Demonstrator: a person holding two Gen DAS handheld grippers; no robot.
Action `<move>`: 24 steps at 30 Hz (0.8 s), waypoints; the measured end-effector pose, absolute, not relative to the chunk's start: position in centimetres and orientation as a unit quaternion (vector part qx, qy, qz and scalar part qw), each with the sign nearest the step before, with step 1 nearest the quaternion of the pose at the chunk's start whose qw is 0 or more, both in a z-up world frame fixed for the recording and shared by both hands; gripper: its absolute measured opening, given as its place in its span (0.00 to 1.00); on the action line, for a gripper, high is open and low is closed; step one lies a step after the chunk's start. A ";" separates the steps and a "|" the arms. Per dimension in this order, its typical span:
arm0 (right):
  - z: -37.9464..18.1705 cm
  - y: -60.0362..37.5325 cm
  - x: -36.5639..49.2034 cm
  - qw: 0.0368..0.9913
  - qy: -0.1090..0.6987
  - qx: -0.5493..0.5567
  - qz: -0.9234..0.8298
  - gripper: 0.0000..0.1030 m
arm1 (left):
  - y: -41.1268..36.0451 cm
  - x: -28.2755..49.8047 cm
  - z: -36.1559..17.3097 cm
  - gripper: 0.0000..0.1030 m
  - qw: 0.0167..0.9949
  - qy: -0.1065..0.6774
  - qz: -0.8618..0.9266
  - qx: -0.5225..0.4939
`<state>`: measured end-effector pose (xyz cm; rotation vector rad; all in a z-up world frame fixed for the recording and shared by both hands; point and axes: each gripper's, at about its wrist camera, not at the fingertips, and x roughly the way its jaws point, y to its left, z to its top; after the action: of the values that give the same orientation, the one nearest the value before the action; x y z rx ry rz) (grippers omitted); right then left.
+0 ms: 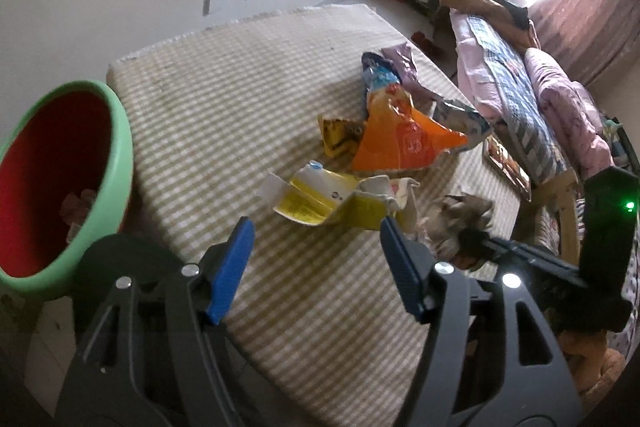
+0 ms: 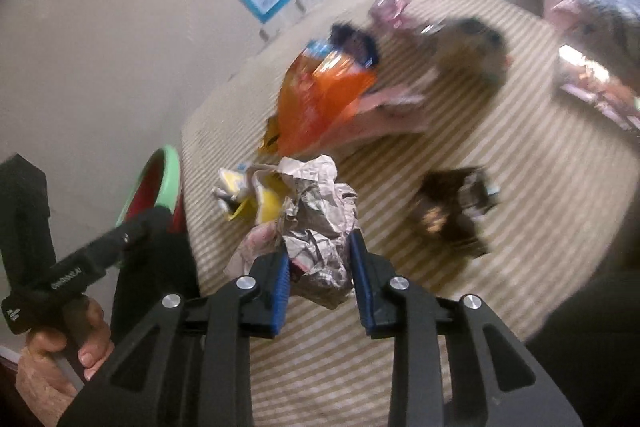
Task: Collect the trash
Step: 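Lift the newspaper ball with the right gripper while the left gripper grasps the yellow bear-print carton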
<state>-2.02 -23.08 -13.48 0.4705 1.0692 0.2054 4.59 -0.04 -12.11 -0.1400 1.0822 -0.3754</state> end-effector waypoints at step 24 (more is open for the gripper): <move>-14.2 -26.1 -3.0 0.825 0.494 0.263 0.075 0.26 | -6.7 6.0 -16.6 0.67 0.798 0.569 -0.201 -0.018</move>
<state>-3.01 -26.07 -14.17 0.5596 1.0504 0.1592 5.98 -6.66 -16.62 -0.0397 1.2209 -0.4305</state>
